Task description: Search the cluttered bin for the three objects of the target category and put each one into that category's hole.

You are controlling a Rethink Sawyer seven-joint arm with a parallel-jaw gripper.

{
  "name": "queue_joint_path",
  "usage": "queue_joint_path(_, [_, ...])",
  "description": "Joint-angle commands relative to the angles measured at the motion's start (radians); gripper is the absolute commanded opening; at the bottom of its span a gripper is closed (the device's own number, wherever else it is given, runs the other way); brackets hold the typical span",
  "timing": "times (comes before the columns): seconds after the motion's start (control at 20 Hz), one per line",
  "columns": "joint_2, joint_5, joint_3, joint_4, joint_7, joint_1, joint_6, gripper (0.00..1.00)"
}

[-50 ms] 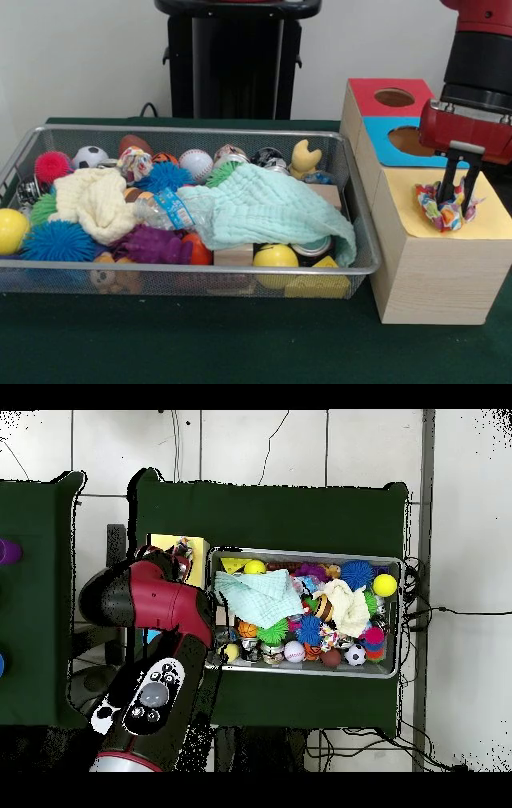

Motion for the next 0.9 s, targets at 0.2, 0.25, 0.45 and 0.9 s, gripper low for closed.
queue_joint_path(0.2, [0.06, -0.064, 0.196, 0.14, 0.108, -0.07, -0.029, 0.0])
queue_joint_path(0.25, [0.063, -0.069, 0.201, 0.139, 0.099, -0.076, -0.029, 0.0])
queue_joint_path(0.45, [0.088, -0.094, 0.213, 0.133, 0.079, -0.091, -0.057, 0.0])
queue_joint_path(0.9, [0.125, -0.149, 0.23, 0.1, 0.06, -0.114, -0.069, 0.0])
